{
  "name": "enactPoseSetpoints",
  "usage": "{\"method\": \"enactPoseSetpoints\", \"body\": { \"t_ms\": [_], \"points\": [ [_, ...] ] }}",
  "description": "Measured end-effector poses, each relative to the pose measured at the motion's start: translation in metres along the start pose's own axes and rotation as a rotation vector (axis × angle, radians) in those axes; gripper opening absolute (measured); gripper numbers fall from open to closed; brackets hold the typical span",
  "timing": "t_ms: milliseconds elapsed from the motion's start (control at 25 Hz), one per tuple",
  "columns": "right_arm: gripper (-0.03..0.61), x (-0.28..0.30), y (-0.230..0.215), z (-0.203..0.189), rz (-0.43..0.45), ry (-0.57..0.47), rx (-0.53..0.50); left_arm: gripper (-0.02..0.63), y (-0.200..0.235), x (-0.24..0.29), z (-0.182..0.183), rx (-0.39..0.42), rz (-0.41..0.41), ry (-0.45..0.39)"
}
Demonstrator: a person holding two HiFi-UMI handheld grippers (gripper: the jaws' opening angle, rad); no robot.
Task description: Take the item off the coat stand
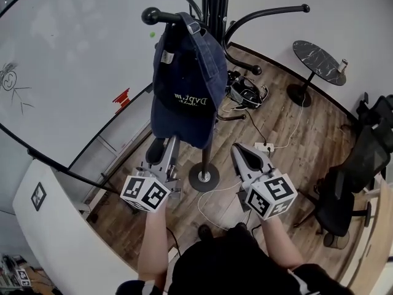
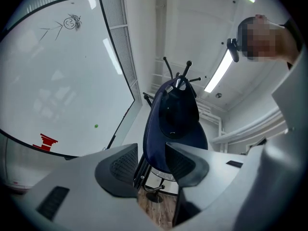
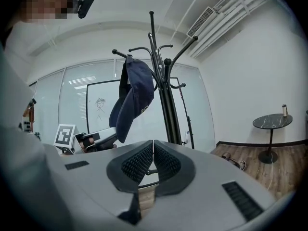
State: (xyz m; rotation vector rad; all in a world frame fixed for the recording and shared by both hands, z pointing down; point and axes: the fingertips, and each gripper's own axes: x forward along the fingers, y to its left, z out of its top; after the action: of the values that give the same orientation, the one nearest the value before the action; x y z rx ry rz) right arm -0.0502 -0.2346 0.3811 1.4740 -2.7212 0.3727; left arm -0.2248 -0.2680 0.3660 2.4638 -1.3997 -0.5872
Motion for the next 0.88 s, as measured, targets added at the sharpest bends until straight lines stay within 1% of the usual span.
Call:
{"method": "enactPoseSetpoints", "body": {
  "t_ms": [200, 280, 400, 440, 560, 880],
  "points": [
    [0.032, -0.001, -0.004, 0.0, -0.017, -0.006, 0.007, 0.175, -0.001, 0.006, 0.002, 0.004, -0.007, -0.005],
    [0.032, -0.001, -0.007, 0.0, -0.023, -0.005, 0.011, 0.159, -0.001, 0.007, 0.001, 0.005, -0.009, -0.004],
    [0.032, -0.001, -0.009, 0.0, -0.029, -0.007, 0.017, 0.123, 0.0, 0.006, 0.002, 0.005, -0.004, -0.01],
    [0.032, -0.001, -0.009, 0.0, -0.03, -0.007, 0.02, 0.101, 0.001, 0.005, 0.003, 0.004, -0.003, -0.014],
    [0.032, 0.0, -0.008, -0.001, -0.028, -0.005, 0.026, 0.073, 0.0, 0.003, 0.005, 0.003, -0.006, -0.021],
    [0.032, -0.002, -0.005, -0.002, -0.018, -0.003, 0.038, 0.046, -0.002, -0.004, 0.007, 0.012, 0.0, -0.03]
  ]
}}
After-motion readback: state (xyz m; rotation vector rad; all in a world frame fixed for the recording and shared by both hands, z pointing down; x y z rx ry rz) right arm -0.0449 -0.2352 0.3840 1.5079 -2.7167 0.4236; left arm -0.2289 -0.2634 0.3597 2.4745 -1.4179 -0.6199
